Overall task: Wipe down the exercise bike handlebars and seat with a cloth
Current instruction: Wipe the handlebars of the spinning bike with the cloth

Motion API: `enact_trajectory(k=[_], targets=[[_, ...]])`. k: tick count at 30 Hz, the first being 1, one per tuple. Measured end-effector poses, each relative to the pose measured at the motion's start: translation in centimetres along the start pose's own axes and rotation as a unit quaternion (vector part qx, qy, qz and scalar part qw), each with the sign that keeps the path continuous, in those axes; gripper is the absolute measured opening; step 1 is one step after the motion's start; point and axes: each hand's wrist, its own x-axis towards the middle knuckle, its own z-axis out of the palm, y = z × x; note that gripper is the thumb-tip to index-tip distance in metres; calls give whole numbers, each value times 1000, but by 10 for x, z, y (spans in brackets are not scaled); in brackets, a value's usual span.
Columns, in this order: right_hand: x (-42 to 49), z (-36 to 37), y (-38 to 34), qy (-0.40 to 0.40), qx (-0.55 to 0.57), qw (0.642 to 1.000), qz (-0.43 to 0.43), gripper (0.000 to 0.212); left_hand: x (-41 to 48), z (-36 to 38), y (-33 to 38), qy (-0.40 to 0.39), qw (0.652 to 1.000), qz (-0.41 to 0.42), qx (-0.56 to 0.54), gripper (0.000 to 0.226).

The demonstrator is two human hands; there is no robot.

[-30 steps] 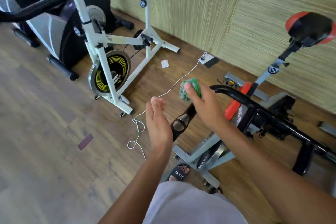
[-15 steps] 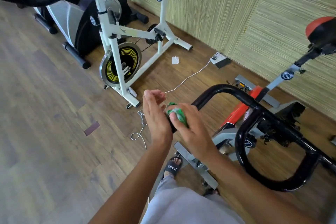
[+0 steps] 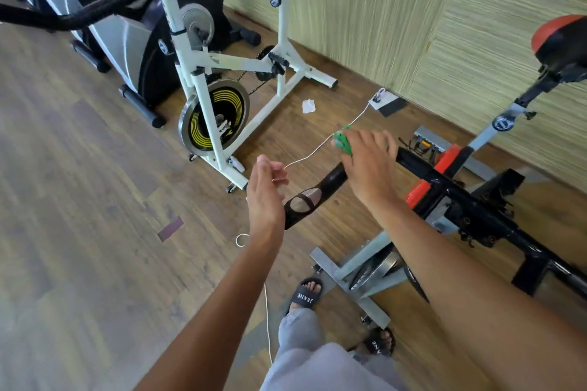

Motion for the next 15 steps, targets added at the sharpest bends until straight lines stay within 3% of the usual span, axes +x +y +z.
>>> enact_trajectory(k=[2, 4, 7, 9, 13, 15], targets=[[7, -6, 2, 21, -13, 998, 60, 42, 6, -4, 3, -94, 986, 15, 137, 44], [5, -14, 0, 70, 20, 984, 161, 40, 18, -9, 7, -191, 941, 34, 277, 51], [-8, -34, -10, 186, 175, 911, 322, 54, 41, -8, 9, -261, 896, 75, 351, 49], [-21, -41, -17, 233, 356, 815, 394, 56, 58, 5, 10, -288, 878, 95, 371, 44], [-47, -36, -39, 264, 583, 514, 571, 52, 85, 63, 30, -367, 849, 121, 361, 37], [-50, -30, -50, 258, 648, 381, 607, 51, 88, 90, 44, -424, 820, 147, 356, 35]])
